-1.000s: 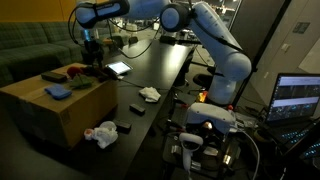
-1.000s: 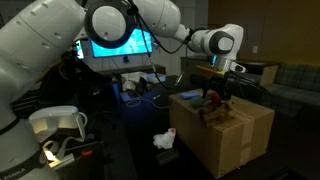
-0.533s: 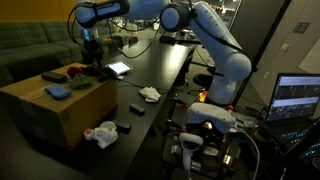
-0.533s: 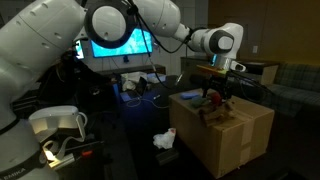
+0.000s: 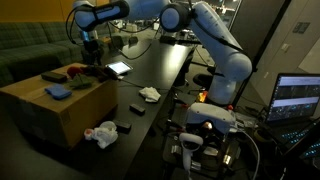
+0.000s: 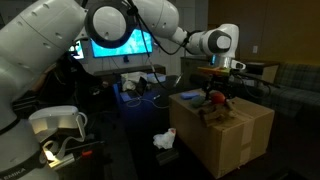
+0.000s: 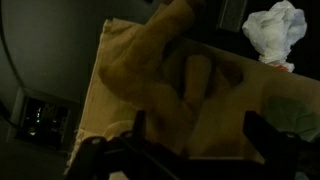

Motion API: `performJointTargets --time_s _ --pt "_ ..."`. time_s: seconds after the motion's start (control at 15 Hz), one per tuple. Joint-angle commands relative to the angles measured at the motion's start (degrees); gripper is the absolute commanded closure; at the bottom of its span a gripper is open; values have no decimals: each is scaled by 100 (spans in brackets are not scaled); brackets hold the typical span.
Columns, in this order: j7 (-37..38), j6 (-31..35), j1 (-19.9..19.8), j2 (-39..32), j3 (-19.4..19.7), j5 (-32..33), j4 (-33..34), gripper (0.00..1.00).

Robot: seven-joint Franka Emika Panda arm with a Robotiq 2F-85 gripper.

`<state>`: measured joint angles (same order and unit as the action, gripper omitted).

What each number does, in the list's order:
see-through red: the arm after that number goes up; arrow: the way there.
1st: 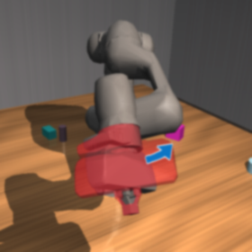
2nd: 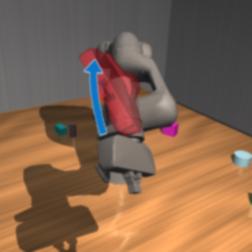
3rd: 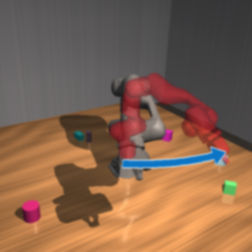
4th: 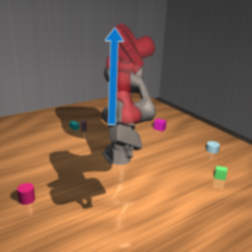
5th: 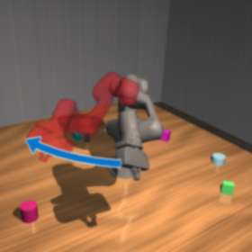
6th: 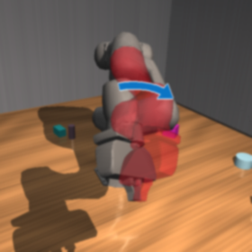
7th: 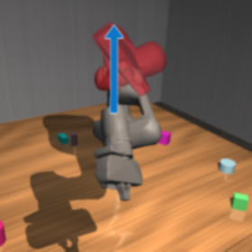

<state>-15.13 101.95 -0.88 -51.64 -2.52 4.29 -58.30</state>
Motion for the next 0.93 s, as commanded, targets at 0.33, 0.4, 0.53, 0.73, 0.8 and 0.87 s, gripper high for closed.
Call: performJointTargets --time_s 0.33,0.4,0.53,0.73,0.8,0.87 --pt "-156 2028 -264 280 -91 -243 -1390 0" --pt "-164 2183 -298 320 -89 -246 -1580 0" --pt "-158 2388 -366 467 -88 -252 -1925 25" --pt "-236 2396 -432 876 -128 -285 -2331 39" --pt "-204 2337 -424 1048 -115 -277 -2464 47" --pt "-255 2375 -417 1198 -107 -232 -2605 54"
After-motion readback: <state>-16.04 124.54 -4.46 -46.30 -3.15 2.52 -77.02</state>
